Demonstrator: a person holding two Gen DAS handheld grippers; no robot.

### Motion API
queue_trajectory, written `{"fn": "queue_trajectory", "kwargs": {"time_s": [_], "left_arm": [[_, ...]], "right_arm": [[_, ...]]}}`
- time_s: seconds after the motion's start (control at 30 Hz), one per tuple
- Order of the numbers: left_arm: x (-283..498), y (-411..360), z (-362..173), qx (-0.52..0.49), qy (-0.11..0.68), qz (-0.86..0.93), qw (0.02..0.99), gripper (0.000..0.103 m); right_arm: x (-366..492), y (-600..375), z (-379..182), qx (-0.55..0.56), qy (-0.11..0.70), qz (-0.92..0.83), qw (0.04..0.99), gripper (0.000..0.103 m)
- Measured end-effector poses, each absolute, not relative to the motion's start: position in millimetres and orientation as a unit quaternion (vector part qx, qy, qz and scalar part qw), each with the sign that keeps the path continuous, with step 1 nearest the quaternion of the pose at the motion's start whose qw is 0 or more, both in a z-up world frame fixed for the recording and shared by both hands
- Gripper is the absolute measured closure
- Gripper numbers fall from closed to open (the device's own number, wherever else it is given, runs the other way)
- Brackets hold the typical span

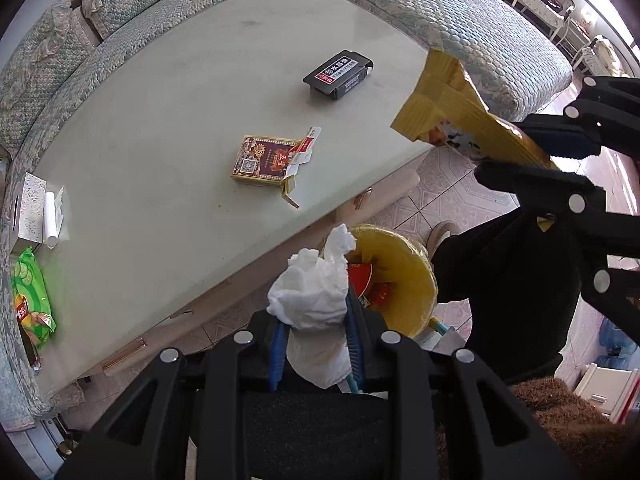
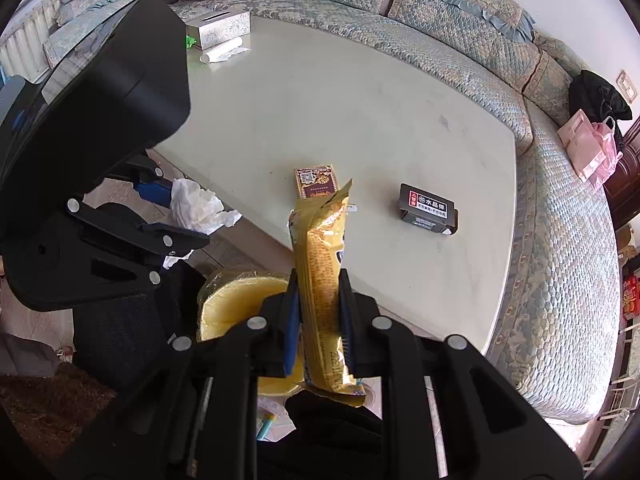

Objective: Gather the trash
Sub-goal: 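Carry the tissue and snack wrapper with both tools over the yellow bin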

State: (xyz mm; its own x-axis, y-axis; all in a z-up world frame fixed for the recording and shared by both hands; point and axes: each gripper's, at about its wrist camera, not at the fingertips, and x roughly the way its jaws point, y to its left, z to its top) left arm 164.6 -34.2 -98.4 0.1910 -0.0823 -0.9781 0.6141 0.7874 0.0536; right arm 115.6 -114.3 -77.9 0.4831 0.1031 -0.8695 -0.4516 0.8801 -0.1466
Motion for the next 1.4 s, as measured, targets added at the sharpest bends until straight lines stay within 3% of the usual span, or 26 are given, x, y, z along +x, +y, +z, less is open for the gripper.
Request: {"fn": "queue_trajectory", "kwargs": {"time_s": [0.6,1.4], "left_arm": [[128.0,-40.1,-165.3,0.226,0.594,-0.243,0.733,0.077],[134.9,-29.7,-345.0,0.133,0.684,-0.234,0.678,0.077]], "right_arm": [[78.4,-123.8,-141.1,-0.162,0.513,0.169,0.826,0.085],[96.6,-125.9,-290.1,-0.127,0.577,0.159,0.791,0.085]]}}
